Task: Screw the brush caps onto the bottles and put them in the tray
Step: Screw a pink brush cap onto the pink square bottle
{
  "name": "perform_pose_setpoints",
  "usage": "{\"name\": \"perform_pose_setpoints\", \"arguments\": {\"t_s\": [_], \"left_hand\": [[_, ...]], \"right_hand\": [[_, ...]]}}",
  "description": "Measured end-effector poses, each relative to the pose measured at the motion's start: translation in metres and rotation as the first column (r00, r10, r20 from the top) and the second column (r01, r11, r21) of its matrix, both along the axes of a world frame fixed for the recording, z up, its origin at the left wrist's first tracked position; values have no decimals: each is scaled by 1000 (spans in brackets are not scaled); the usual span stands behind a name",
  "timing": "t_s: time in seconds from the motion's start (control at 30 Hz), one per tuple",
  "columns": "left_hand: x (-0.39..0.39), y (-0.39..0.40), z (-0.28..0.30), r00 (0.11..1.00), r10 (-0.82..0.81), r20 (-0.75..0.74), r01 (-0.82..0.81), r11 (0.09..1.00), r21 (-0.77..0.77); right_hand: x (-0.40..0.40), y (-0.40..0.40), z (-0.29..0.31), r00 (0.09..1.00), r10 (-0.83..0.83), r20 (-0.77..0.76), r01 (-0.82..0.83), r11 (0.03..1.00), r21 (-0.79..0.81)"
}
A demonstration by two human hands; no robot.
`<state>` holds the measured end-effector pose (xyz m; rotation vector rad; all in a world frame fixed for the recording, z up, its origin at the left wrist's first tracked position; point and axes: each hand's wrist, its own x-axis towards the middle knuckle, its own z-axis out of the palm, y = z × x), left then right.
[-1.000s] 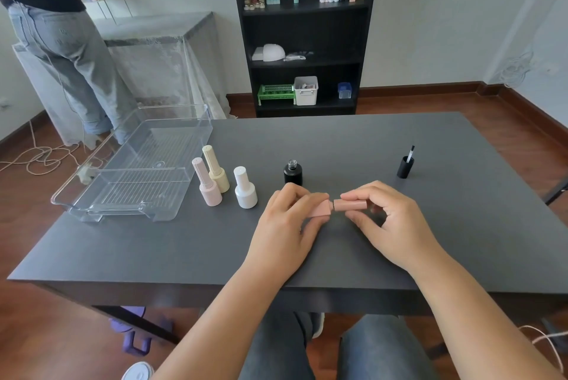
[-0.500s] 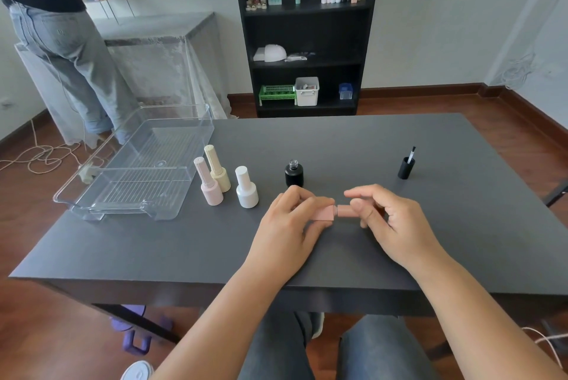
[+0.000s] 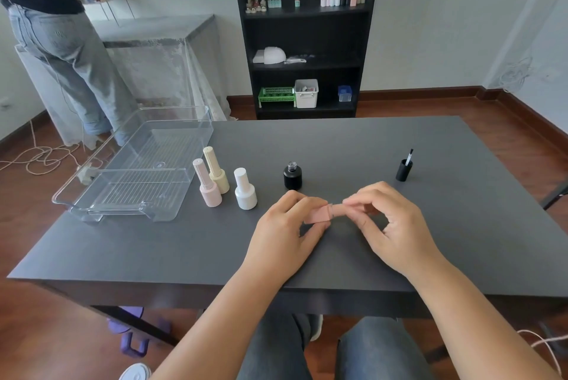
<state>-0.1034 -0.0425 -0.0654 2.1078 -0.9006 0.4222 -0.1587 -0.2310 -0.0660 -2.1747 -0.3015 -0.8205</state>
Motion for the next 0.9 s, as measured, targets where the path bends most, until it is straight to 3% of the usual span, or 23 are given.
{"name": "perform_pose_setpoints", "arguments": {"t_s": [0.17,0.37,0.63,0.8,0.9], "left_hand": [[-1,-1,-1,1000,-11,22,11,1000,11],[0,-1,-3,1000,-15,17,15,1000,-4],[0,0,-3,999,-37,8,37,999,18],[0,1,-2,999,-32,-9,32,999,-6],[-1,1,-1,999,-36,-16,36,999,-13]], "right_hand": [[-2,1,2,999,-20,-49,25,993,113],[-2,-1,1,999,34,6,-34,999,-14],[-1,-1,-5,997,-66,-48,68,997,46],[-2,-4,-1,995,28,-95,-9,980,197],[-2,-5,-2,993,69,-98,-50,982,183]]}}
